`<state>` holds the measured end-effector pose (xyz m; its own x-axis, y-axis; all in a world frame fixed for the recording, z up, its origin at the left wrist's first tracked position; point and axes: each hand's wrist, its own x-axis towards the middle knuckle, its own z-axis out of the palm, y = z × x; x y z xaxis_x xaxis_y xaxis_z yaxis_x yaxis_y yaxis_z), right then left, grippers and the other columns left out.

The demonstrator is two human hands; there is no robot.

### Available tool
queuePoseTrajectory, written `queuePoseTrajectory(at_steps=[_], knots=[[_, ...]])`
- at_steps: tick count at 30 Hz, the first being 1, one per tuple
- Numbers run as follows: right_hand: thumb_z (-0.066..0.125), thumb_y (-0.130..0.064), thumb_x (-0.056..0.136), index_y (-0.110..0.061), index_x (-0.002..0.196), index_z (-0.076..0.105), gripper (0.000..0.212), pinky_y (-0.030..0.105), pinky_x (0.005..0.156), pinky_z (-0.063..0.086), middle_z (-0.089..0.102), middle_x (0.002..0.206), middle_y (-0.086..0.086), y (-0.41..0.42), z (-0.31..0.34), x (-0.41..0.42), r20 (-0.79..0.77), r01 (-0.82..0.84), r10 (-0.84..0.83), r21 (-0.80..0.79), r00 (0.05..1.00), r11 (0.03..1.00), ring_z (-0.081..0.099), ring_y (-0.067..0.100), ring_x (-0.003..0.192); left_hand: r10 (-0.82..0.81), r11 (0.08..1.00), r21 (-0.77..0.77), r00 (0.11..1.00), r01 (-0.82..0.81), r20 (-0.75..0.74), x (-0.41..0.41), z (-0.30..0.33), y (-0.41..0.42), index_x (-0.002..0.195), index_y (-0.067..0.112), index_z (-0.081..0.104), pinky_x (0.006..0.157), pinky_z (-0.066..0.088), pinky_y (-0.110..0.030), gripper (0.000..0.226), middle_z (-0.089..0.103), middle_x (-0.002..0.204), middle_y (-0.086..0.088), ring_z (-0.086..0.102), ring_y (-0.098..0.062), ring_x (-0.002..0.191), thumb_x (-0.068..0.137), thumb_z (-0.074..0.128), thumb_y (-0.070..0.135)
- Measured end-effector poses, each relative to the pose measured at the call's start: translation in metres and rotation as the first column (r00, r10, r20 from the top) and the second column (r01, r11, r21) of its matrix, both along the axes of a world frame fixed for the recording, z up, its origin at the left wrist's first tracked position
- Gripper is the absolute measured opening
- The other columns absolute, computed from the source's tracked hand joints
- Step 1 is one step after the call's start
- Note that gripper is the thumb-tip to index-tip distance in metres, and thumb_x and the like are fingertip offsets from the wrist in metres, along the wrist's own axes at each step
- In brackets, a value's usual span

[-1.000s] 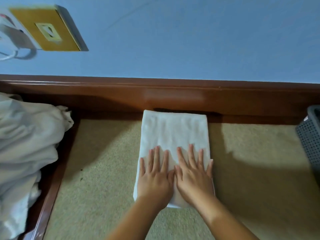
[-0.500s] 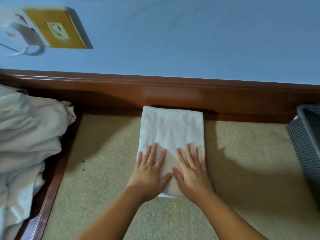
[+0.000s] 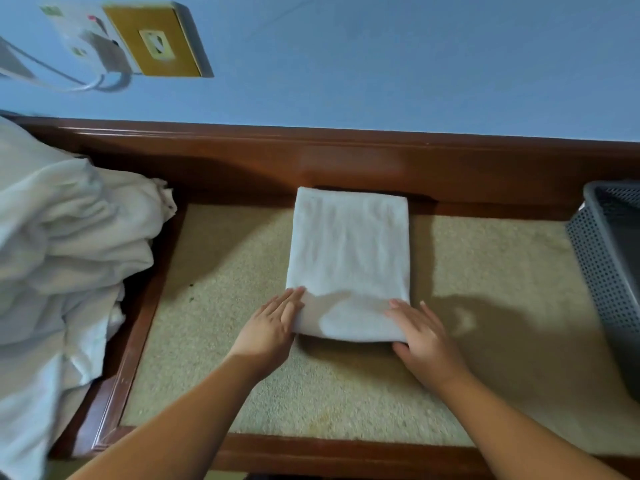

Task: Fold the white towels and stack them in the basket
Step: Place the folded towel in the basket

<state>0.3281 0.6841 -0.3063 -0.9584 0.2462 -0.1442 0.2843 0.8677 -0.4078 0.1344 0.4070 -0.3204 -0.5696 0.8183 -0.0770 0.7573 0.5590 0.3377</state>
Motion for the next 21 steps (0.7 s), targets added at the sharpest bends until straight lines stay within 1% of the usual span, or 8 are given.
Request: queuePoseTrajectory(at_steps=[3, 5, 7, 8, 12, 16, 18, 21], knots=[[0.073, -0.011, 0.087, -0.019, 0.141, 0.059, 0.056, 0.022, 0.127, 0.001, 0.063, 0.142, -0.002, 0.003, 0.035, -0.010, 0.025, 0.050, -0.049, -0.033, 0.998, 0.998, 0.052, 0.017, 0.137, 0.085, 0.996, -0.004, 0.993, -0.084, 0.079, -0.004, 0.033, 0.010, 0.147, 0.014, 0.047, 0.111, 0.044, -0.037, 0.050, 0.058, 0.149, -0.005, 0.058, -0.029, 0.132, 0.099, 0.061, 0.016], [0.072, -0.019, 0.091, -0.030, 0.135, 0.060, 0.047, 0.032, 0.126, 0.021, 0.063, 0.136, -0.010, 0.009, 0.067, -0.020, 0.065, 0.090, -0.084, -0.101, 0.994, 0.991, 0.053, 0.020, 0.134, 0.155, 0.988, -0.013, 0.977, -0.154, 0.149, -0.011, 0.069, 0.016, 0.143, 0.022, 0.048, 0.083, 0.050, -0.037, 0.045, 0.070, 0.126, -0.005, 0.068, -0.029, 0.102, 0.100, 0.061, 0.025], [0.074, -0.023, 0.091, -0.046, 0.121, 0.060, 0.041, 0.034, 0.100, 0.050, 0.065, 0.122, -0.020, 0.019, 0.111, -0.027, 0.070, 0.134, -0.121, -0.227, 0.990, 0.965, 0.062, 0.012, 0.117, 0.186, 0.979, 0.038, 0.958, -0.199, 0.219, -0.021, 0.110, 0.017, 0.133, 0.028, 0.052, 0.065, 0.046, -0.036, 0.037, 0.073, 0.102, 0.000, 0.063, -0.018, 0.074, 0.098, 0.065, 0.030], [0.076, -0.022, 0.090, -0.048, 0.115, 0.061, 0.039, 0.030, 0.086, 0.053, 0.066, 0.114, -0.023, 0.025, 0.137, -0.029, 0.045, 0.146, -0.139, -0.279, 0.989, 0.949, 0.063, 0.003, 0.105, 0.180, 0.974, 0.086, 0.949, -0.209, 0.260, -0.026, 0.131, 0.017, 0.128, 0.030, 0.054, 0.063, 0.047, -0.036, 0.035, 0.072, 0.095, 0.004, 0.062, -0.013, 0.068, 0.096, 0.067, 0.032], [0.075, -0.023, 0.089, -0.044, 0.110, 0.064, 0.032, 0.025, 0.075, 0.051, 0.066, 0.103, -0.024, 0.044, 0.228, -0.037, -0.058, 0.178, -0.216, -0.383, 0.975, 0.906, 0.061, -0.002, 0.092, 0.107, 0.931, 0.290, 0.926, -0.221, 0.361, -0.042, 0.213, 0.018, 0.123, 0.031, 0.060, 0.082, 0.051, -0.034, 0.031, 0.070, 0.107, 0.014, 0.066, -0.008, 0.098, 0.094, 0.072, 0.034], [0.070, -0.027, 0.096, -0.040, 0.111, 0.060, 0.022, 0.026, 0.073, 0.048, 0.065, 0.104, -0.017, 0.055, 0.256, -0.053, -0.158, 0.199, -0.305, -0.473, 0.939, 0.858, 0.061, -0.002, 0.090, 0.108, 0.871, 0.361, 0.847, -0.333, 0.521, -0.050, 0.256, 0.032, 0.125, 0.027, 0.060, 0.086, 0.053, -0.033, 0.035, 0.071, 0.111, 0.009, 0.067, -0.009, 0.104, 0.095, 0.069, 0.041], [0.068, -0.030, 0.097, -0.040, 0.112, 0.060, 0.020, 0.033, 0.078, 0.051, 0.066, 0.109, -0.010, 0.059, 0.247, -0.064, -0.139, 0.253, -0.396, -0.571, 0.908, 0.781, 0.063, 0.005, 0.096, 0.121, 0.838, 0.368, 0.796, -0.402, 0.592, -0.054, 0.256, 0.039, 0.122, 0.024, 0.059, 0.086, 0.052, -0.034, 0.037, 0.072, 0.108, 0.006, 0.067, -0.011, 0.100, 0.093, 0.065, 0.046], [0.069, -0.039, 0.096, -0.037, 0.115, 0.060, 0.021, 0.050, 0.095, 0.055, 0.064, 0.119, 0.003, 0.063, 0.203, -0.083, 0.030, 0.386, -0.521, -0.709, 0.853, 0.590, 0.065, 0.023, 0.110, 0.219, 0.829, 0.266, 0.723, -0.492, 0.656, -0.064, 0.225, 0.051, 0.118, 0.020, 0.059, 0.089, 0.052, -0.039, 0.032, 0.071, 0.108, 0.003, 0.066, -0.011, 0.097, 0.100, 0.062, 0.046]])
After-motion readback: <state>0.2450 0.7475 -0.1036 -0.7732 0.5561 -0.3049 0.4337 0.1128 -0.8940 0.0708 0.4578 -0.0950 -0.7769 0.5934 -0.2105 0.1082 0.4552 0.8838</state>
